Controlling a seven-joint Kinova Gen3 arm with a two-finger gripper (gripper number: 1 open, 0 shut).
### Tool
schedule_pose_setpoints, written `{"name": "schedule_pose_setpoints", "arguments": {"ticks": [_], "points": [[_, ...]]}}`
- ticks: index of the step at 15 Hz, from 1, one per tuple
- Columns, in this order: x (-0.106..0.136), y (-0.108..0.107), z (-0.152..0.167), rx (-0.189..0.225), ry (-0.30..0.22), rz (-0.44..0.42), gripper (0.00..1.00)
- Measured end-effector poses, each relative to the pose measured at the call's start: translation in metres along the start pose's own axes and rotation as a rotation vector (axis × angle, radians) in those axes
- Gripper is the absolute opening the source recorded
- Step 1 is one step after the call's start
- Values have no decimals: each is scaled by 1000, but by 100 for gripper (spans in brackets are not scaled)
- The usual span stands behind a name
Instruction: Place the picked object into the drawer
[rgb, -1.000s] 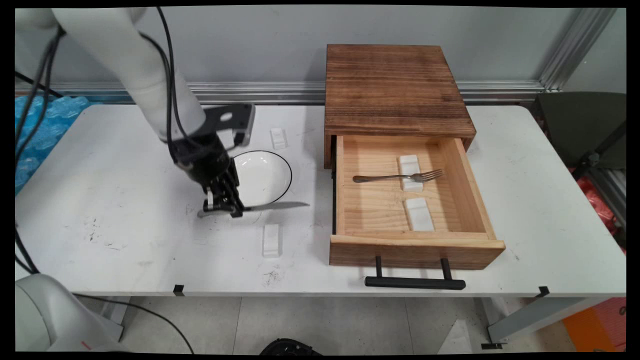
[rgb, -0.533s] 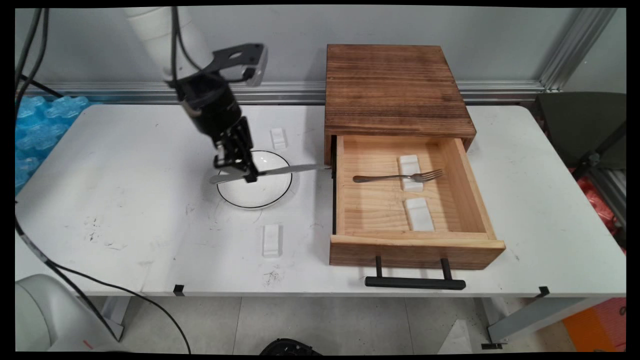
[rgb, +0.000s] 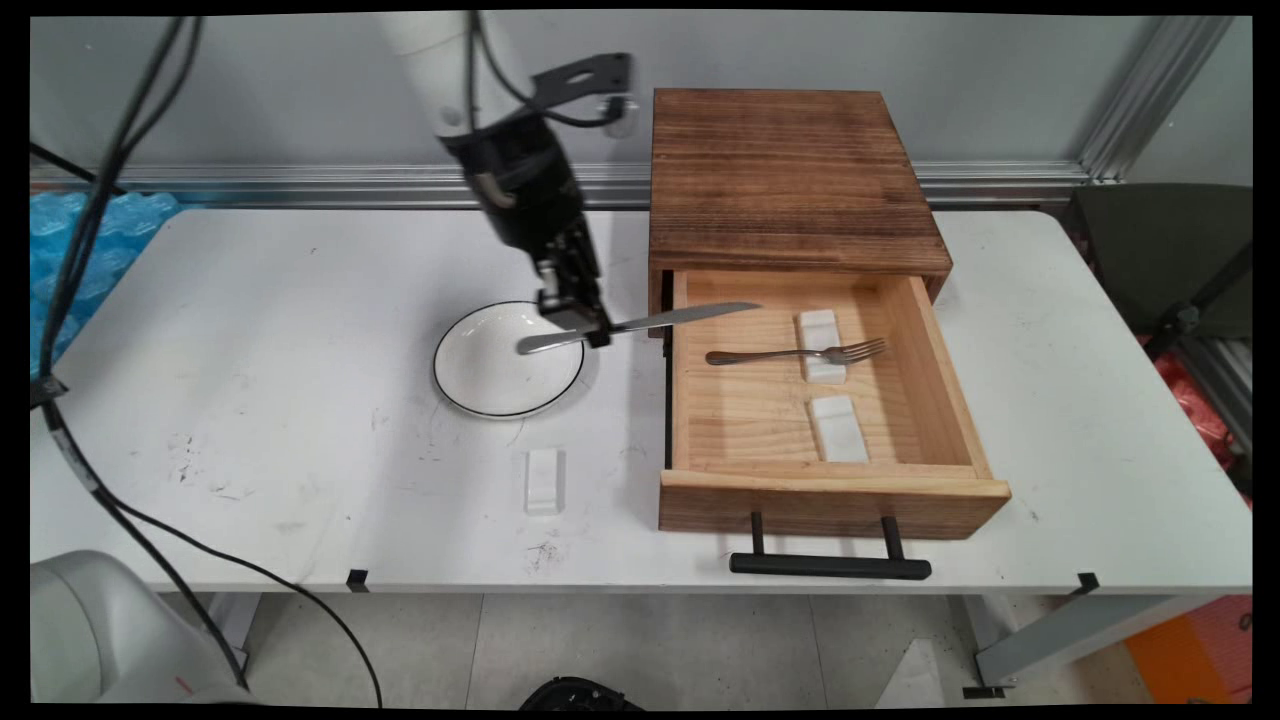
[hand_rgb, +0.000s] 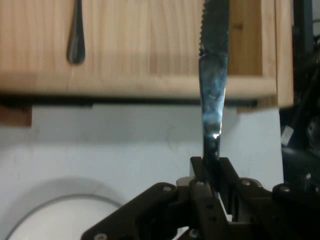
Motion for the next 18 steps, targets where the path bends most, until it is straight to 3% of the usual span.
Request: {"name": "schedule_pose_setpoints", "arguments": {"ticks": [6, 9, 11, 14, 18], "points": [[79, -3, 53, 2, 56, 30, 0], [99, -2, 70, 0, 63, 41, 0], [125, -1, 95, -6, 70, 53, 0], [145, -2, 125, -7, 59, 62, 0], [151, -3, 159, -8, 23, 69, 0]]}}
